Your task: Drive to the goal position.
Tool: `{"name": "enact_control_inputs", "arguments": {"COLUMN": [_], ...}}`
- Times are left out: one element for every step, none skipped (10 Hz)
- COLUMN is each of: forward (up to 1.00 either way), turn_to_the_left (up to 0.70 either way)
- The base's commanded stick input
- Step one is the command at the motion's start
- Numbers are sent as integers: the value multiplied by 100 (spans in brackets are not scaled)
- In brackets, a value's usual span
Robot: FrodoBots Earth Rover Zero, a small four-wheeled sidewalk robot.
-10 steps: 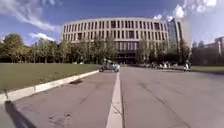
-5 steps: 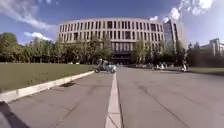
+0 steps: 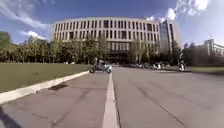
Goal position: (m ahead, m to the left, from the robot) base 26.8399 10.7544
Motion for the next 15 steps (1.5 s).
{"name": "enact_control_inputs", "arguments": {"forward": [70, 70, 70, 70, 70, 70, 70, 70, 70, 70, 70, 70, 70, 70, 70], "turn_to_the_left": [-14, -14, -14, -14, -14, -14, -14, -14, -14, -14, -14, -14, -14, -14, -14]}}
